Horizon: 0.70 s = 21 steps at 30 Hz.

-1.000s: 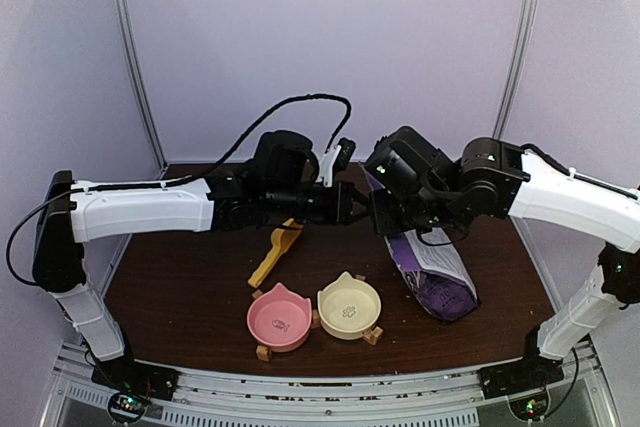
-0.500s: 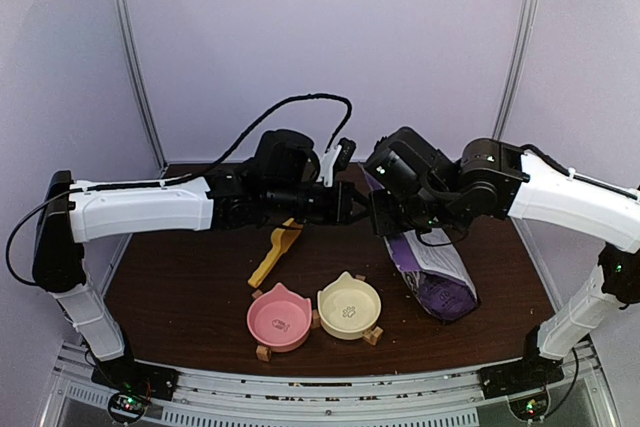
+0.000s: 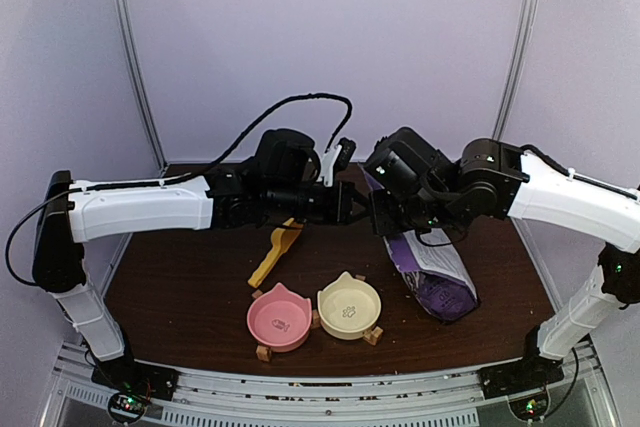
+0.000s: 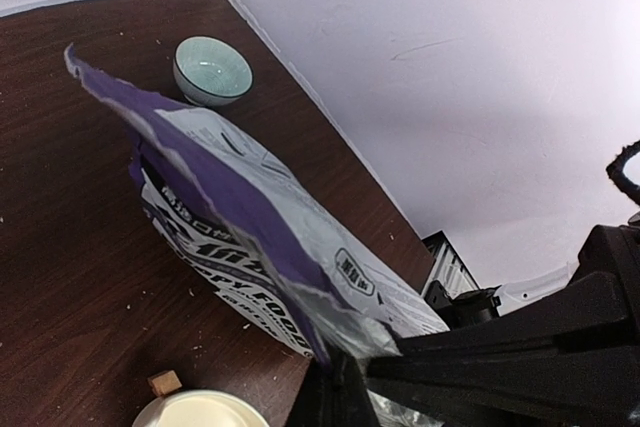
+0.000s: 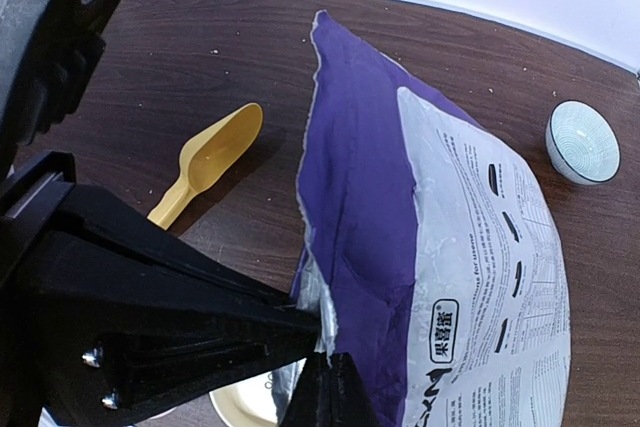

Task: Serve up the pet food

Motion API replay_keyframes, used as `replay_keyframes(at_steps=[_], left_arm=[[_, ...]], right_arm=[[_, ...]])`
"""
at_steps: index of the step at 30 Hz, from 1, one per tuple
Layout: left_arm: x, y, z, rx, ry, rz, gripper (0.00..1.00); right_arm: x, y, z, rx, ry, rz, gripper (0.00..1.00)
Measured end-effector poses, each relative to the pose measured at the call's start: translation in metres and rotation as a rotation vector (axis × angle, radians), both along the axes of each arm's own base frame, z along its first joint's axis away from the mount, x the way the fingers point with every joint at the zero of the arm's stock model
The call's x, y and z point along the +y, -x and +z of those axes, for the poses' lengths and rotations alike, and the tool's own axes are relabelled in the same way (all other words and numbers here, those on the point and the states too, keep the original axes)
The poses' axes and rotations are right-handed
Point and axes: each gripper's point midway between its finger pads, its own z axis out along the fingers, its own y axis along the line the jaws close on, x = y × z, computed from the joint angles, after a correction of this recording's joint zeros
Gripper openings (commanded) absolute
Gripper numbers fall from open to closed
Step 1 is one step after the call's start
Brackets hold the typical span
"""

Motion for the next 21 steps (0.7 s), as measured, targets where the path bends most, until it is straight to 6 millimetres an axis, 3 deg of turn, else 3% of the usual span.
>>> replay_keyframes(at_steps=[21], left_arm=[[0.0015, -0.0008, -0.0029, -0.002, -0.027, 0.028, 0.00]], right_arm=[[0.0002, 0.0000, -0.0020, 0.003, -0.006, -0.007, 0.00]])
